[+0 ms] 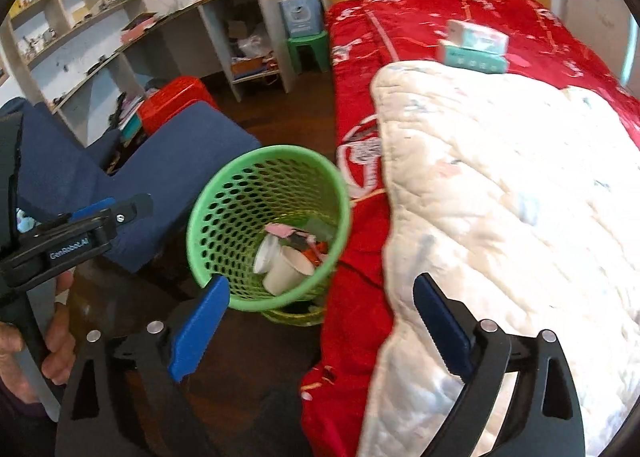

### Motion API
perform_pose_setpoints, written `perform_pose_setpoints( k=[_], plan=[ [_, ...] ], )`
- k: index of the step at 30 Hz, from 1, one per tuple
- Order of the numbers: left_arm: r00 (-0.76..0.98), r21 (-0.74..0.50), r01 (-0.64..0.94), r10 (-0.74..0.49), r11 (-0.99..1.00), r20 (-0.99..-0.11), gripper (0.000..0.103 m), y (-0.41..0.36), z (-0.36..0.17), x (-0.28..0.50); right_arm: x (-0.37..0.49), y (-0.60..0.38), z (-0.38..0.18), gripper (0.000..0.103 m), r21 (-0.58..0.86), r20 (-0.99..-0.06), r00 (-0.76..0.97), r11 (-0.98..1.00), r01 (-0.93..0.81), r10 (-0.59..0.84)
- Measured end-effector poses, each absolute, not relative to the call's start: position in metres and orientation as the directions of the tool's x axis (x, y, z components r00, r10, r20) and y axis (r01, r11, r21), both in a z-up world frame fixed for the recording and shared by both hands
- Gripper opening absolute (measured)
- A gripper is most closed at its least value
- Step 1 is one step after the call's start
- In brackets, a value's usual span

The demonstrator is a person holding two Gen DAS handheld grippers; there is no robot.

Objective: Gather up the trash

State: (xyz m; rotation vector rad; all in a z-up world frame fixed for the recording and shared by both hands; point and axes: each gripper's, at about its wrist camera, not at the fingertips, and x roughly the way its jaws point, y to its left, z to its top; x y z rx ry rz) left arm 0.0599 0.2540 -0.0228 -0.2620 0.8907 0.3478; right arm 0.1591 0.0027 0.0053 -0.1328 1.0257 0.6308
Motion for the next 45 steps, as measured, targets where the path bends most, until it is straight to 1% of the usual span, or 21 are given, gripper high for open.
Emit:
perform_pose_setpoints(
  k=[5, 9, 11, 17, 20, 29, 34, 45],
  plan=[
    [0.598, -0.036, -0.369, 0.208, 0.929, -0.774, 0.085, 0.228, -0.01, 0.061, 0.157, -0.025, 0.011, 0.092, 0.175, -0.831, 0.387, 0.849, -0.499, 0.399],
    [0.61, -0.037, -0.348, 0.197, 0.937, -0.767, 0.087, 0.212, -0.003, 0.06, 0.153, -0.047, 0.015, 0.094, 0.148, -0.83, 0.424, 0.876, -0.459, 0.363],
    [0.616, -0.034, -0.335, 0.192, 0.942, -0.764, 0.091, 0.203, 0.0, 0.059, 0.152, -0.06, 0.017, 0.094, 0.142, -0.83, 0.435, 0.887, -0.44, 0.349],
    [0.625, -0.035, -0.301, 0.169, 0.953, -0.762, 0.095, 0.179, 0.005, 0.057, 0.146, -0.089, 0.022, 0.096, 0.123, -0.827, 0.471, 0.917, -0.38, 0.306],
    [0.619, -0.03, -0.289, 0.163, 0.957, -0.768, 0.096, 0.17, 0.006, 0.056, 0.142, -0.102, 0.024, 0.096, 0.127, -0.825, 0.481, 0.926, -0.354, 0.297],
    [0.639, -0.011, -0.285, 0.181, 0.958, -0.748, 0.096, 0.153, 0.013, 0.048, 0.131, -0.121, 0.028, 0.096, 0.118, -0.816, 0.508, 0.939, -0.324, 0.278],
    [0.659, 0.006, -0.28, 0.197, 0.96, -0.726, 0.096, 0.14, 0.019, 0.044, 0.123, -0.128, 0.032, 0.096, 0.099, -0.804, 0.535, 0.945, -0.313, 0.261],
    [0.699, 0.02, -0.275, 0.215, 0.961, -0.682, 0.097, 0.122, 0.033, 0.033, 0.112, -0.14, 0.043, 0.096, 0.114, -0.77, 0.576, 0.948, -0.297, 0.273]
  ],
)
